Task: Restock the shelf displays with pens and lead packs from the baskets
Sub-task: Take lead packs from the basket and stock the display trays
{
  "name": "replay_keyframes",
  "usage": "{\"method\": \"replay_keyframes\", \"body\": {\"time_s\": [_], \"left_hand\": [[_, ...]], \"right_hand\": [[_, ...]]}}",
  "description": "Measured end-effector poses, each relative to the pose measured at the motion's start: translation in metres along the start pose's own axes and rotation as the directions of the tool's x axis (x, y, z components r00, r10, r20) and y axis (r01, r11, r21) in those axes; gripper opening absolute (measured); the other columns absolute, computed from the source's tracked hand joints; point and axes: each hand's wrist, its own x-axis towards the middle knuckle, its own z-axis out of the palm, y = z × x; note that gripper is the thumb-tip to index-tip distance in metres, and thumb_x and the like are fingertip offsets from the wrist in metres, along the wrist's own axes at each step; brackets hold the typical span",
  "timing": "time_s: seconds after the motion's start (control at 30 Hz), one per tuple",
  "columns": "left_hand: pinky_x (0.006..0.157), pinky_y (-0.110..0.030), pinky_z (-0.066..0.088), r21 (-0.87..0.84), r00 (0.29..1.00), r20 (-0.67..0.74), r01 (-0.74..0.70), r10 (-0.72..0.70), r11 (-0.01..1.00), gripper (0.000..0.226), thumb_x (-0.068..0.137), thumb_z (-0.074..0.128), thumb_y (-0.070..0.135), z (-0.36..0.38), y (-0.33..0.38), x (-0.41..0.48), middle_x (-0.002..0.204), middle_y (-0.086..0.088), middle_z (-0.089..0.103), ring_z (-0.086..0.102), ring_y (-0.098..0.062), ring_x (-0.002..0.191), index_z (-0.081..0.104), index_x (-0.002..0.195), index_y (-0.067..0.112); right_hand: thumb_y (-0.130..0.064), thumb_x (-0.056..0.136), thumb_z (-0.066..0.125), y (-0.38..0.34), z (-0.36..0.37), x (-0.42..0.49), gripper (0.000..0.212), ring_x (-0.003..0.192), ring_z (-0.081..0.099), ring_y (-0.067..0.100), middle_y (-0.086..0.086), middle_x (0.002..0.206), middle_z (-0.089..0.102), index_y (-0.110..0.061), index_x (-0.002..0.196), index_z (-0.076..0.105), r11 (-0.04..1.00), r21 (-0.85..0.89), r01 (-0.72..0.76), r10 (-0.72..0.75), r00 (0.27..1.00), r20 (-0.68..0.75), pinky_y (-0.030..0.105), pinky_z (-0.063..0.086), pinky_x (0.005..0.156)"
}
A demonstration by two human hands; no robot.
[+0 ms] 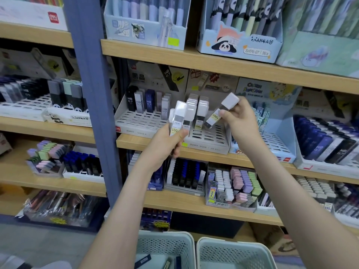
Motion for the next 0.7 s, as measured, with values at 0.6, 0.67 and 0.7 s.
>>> {"method": "replay_keyframes", "body": {"time_s": [0.6, 0.67, 0.7], "left_hand": [[0.052, -0.024, 0.044, -0.117, 0.993, -0.096, -0.073, 0.062, 0.990, 0.030, 0.101, 0.041, 0.038, -0.007, 0.001, -0.002, 0.064, 0.003, 0.057, 0.047, -0.011, 0.050, 0.050, 0.090, 0.011], [0.051, -0.023, 0.044, -0.115, 0.993, -0.100, -0.067, 0.056, 0.991, 0.030, 0.101, 0.041, 0.036, -0.006, 0.000, -0.002, 0.062, 0.005, 0.057, 0.048, -0.010, 0.049, 0.049, 0.095, 0.008], [0.051, -0.023, 0.044, -0.114, 0.994, -0.098, -0.065, 0.054, 0.991, 0.030, 0.101, 0.041, 0.036, -0.006, 0.000, -0.002, 0.062, 0.005, 0.057, 0.048, -0.010, 0.049, 0.049, 0.095, 0.008]], "right_hand": [[-0.010, 0.093, 0.059, 0.022, 0.022, 0.010, 0.048, 0.074, 0.061, 0.002, -0.011, 0.080, 0.055, -0.031, 0.134, 0.045, 0.965, -0.215, 0.150, -0.124, 0.984, 0.131, 0.015, 0.045, 0.058], [-0.009, 0.093, 0.059, 0.023, 0.022, 0.010, 0.048, 0.072, 0.061, 0.000, -0.011, 0.077, 0.055, -0.031, 0.134, 0.045, 0.958, -0.234, 0.167, -0.136, 0.980, 0.143, 0.015, 0.045, 0.059], [-0.009, 0.093, 0.058, 0.024, 0.023, 0.011, 0.048, 0.071, 0.060, -0.002, -0.011, 0.078, 0.054, -0.030, 0.134, 0.046, 0.950, -0.259, 0.177, -0.139, 0.978, 0.156, 0.013, 0.044, 0.060]]}}
